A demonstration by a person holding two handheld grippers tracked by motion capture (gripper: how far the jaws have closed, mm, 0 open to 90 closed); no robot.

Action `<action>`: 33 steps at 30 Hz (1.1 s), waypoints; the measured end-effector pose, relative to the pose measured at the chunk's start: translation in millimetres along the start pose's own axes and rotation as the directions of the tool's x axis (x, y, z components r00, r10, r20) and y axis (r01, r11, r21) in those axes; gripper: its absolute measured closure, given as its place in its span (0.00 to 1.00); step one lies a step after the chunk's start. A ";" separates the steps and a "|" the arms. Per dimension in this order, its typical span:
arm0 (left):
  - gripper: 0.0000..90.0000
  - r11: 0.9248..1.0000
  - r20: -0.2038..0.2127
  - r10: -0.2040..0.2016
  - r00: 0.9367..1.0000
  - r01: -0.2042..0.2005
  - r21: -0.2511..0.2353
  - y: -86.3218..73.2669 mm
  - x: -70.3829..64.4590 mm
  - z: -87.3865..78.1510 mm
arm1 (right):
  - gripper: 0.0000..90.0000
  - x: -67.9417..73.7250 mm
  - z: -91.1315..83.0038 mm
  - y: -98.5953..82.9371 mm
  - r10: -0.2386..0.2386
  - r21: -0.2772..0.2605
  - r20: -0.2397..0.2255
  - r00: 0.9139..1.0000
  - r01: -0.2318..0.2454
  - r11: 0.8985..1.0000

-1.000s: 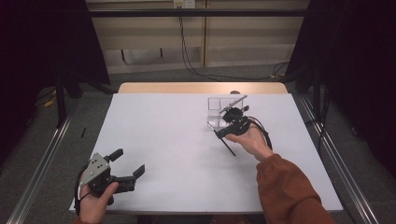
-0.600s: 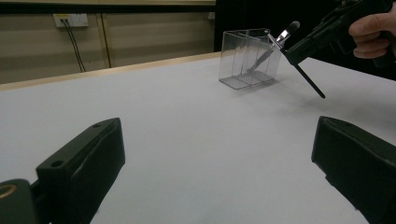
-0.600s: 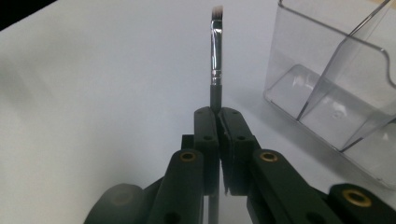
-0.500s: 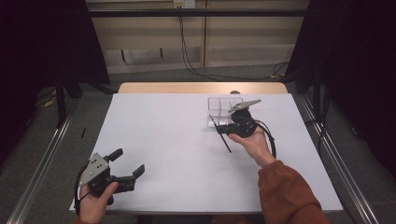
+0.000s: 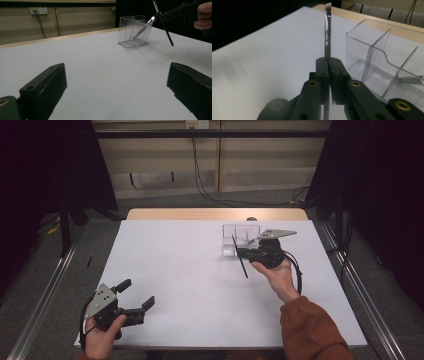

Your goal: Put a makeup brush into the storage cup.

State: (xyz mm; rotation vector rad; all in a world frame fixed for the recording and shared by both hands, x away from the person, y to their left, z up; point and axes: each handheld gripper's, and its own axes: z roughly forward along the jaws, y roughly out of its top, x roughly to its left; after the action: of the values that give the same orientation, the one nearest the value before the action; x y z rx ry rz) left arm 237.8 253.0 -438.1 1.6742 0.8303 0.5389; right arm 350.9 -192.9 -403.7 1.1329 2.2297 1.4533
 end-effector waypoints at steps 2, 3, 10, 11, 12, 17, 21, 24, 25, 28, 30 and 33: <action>0.03 1.000 -0.001 0.000 1.000 0.000 0.000 -0.1 0.2 -0.1 | 0.96 0.2 -2.1 1.7 0.000 -0.037 0.001 1.000 0.000 0.999; 0.03 1.000 -0.001 0.000 1.000 0.000 0.000 -0.1 0.2 -0.2 | 0.96 0.2 -3.4 2.8 0.006 -0.054 0.001 1.000 -0.005 0.999; 0.03 1.000 0.000 0.002 1.000 -0.002 0.000 -0.1 0.2 -0.3 | 0.96 -3.3 -11.3 8.5 0.017 -0.142 0.018 1.000 -0.015 0.990; 0.03 1.000 0.000 0.001 1.000 -0.001 0.000 -0.1 0.2 -0.3 | 0.96 -4.0 -11.8 8.9 0.019 -0.146 0.026 0.999 -0.015 0.989; 0.03 1.000 -0.002 0.001 1.000 -0.001 0.000 0.0 0.3 -0.2 | 0.96 -4.7 -11.9 9.2 0.019 -0.149 0.027 0.999 -0.015 0.989; 0.03 1.000 -0.002 0.003 1.000 -0.003 0.002 0.2 0.1 0.4 | 0.96 -7.8 -13.5 11.0 0.029 -0.193 0.034 0.999 -0.021 0.981; 0.03 1.000 -0.003 0.000 1.000 0.000 -0.002 0.1 0.3 -0.1 | 0.96 -6.9 -14.6 16.3 0.015 -0.212 0.036 0.999 -0.007 0.977; 0.03 1.000 -0.003 0.000 1.000 0.000 -0.002 0.2 0.1 -0.2 | 0.96 -6.7 -16.5 21.2 0.006 -0.228 0.031 0.999 0.001 0.974; 0.03 1.000 -0.001 0.000 1.000 0.000 -0.002 0.2 0.0 -0.2 | 0.96 -6.9 -17.2 22.8 0.007 -0.233 0.029 1.000 0.000 0.972; 0.03 1.000 -0.004 0.000 1.000 0.000 -0.005 0.4 0.2 -0.1 | 0.96 -9.0 -20.2 28.1 0.008 -0.253 0.041 0.999 0.002 0.968; 0.03 1.000 -0.008 -0.001 1.000 0.001 -0.006 0.5 0.4 0.1 | 0.96 -11.6 -23.3 31.6 0.011 -0.266 0.055 0.998 0.004 0.964; 0.03 1.000 -0.007 0.001 1.000 -0.001 -0.002 0.6 0.4 0.1 | 0.96 -16.4 -27.9 36.6 0.018 -0.284 0.080 0.997 0.005 0.959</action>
State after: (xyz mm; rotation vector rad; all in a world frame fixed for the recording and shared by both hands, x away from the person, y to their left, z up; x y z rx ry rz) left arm 238.3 253.2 -437.6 1.6720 0.8337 0.5469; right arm 363.0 -215.9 -362.3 1.0834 1.8881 1.6342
